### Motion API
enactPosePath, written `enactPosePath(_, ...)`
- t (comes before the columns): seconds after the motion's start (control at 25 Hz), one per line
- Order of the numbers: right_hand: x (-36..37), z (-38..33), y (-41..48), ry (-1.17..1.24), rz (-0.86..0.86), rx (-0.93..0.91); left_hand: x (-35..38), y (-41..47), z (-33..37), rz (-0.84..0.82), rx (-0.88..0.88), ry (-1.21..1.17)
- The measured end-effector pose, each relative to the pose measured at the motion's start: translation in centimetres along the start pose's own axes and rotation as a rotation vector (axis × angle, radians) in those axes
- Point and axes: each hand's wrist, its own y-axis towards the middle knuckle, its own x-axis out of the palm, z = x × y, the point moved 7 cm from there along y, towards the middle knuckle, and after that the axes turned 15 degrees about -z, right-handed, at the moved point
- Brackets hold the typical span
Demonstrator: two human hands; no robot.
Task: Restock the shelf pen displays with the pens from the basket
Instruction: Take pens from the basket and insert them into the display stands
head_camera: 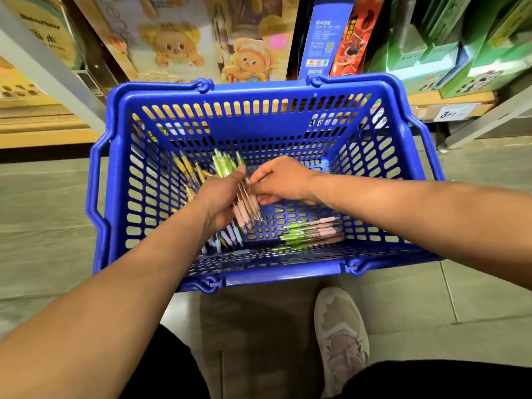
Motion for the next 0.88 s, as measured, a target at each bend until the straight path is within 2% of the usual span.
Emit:
enactPosePath(0.16, 0.2, -0.5, -0.2, -0.320, -0.046, -0.100, 0.3, -0.5, 0.0, -0.022, -0.019, 0.074)
enactPosePath(0.24, -0.1, -0.1, -0.3, -0.178, -0.066, -0.128, 0.4, -0.5, 0.2, -0.011, -0.001, 0.084)
enactPosePath(0.32, -1.0, 1.2, 0.0, -0.111, -0.074, -0.048, 0.4, -0.4, 0.5, 0.005, 0.022, 0.088)
enactPosePath(0.36, -1.6, 2.1, 0.1, -0.214, -0.072, 0.024, 0.3, -0.4, 0.6, 0.007, 0.024, 0.087)
enactPosePath(0.52, -2.6, 6.2, 0.3, -0.992, -0.138, 0.314, -0.2, -0.3, 0.3, -0.034, 0.007, 0.071)
enactPosePath(0.64, -1.6, 9.6, 0.1, -1.351, -0.293, 0.458, -0.8, -0.3, 0.2, -0.032, -0.023, 0.101)
enactPosePath(0.72, -1.5, 10.9, 0.1, -1.479, -0.346, 0.515, -1.0, -0.2, 0.2, -0.029, -0.027, 0.108)
enactPosePath(0.88, -2.0, 11.9, 0.5, -1.403, -0.315, 0.540, -1.2, 0.0, 0.2, -0.048, -0.037, 0.104)
